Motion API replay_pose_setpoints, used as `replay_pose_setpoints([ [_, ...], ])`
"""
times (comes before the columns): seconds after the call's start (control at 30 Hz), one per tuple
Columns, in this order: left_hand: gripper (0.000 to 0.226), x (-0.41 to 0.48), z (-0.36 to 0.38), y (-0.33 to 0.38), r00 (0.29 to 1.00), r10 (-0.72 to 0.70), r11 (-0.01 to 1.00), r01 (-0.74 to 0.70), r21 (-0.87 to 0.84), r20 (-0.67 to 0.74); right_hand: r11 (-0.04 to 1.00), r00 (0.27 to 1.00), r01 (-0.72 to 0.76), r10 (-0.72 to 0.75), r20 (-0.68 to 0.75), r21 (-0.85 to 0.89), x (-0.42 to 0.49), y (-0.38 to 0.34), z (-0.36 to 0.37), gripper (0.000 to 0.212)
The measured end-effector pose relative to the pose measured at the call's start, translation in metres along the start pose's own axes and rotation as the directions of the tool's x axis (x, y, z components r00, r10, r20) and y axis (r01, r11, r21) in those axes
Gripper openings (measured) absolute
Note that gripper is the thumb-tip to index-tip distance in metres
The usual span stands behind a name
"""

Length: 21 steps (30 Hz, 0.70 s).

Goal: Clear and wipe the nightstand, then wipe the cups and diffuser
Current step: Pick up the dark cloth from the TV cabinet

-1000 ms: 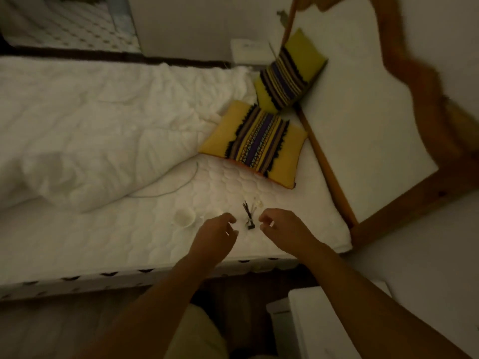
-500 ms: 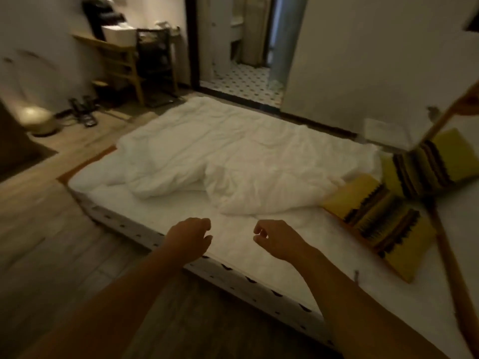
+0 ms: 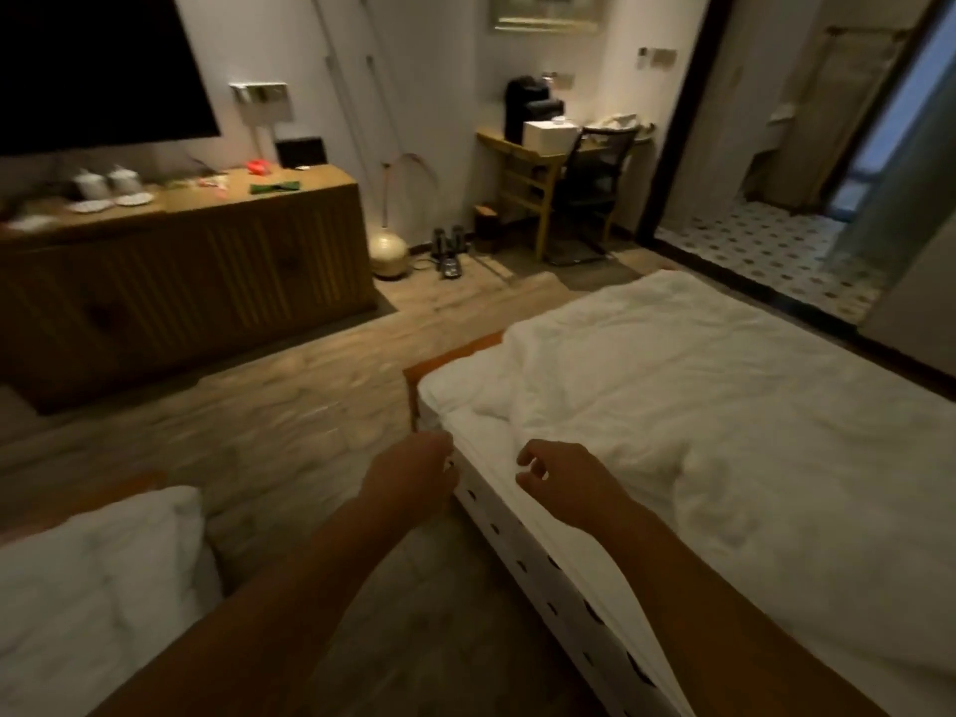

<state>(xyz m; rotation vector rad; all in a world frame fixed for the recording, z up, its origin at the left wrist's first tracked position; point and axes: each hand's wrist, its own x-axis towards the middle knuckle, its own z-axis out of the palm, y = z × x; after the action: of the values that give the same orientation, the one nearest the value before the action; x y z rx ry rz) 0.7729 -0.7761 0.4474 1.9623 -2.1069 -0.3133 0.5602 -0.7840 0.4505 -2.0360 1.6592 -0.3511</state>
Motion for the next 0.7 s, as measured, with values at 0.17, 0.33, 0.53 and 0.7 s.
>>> replay_pose_setpoints([
  [0.17, 0.025, 0.068, -0.024, -0.050, 0.991, -0.103, 0.994, 0.105, 0.016, -0.080, 0.986, 0.987, 0.163, -0.162, 0.019, -0.028, 0.112, -0.037, 0.010, 0.025],
  [0.33, 0.028, 0.164, -0.043, -0.088, 0.970, -0.151, 0.985, 0.165, 0.057, -0.191, 0.969, 0.970, 0.243, -0.242, 0.033, -0.036, 0.242, -0.051, -0.008, 0.031],
  [0.53, 0.031, 0.283, -0.080, -0.119, 0.943, -0.228, 0.968, 0.247, 0.052, -0.241, 0.930, 0.929, 0.366, -0.364, 0.073, -0.031, 0.390, -0.083, -0.043, 0.032],
  [0.7, 0.030, 0.364, -0.104, -0.161, 0.911, -0.290, 0.948, 0.315, 0.042, -0.292, 0.884, 0.885, 0.461, -0.452, 0.110, -0.082, 0.497, -0.120, -0.046, 0.034],
])
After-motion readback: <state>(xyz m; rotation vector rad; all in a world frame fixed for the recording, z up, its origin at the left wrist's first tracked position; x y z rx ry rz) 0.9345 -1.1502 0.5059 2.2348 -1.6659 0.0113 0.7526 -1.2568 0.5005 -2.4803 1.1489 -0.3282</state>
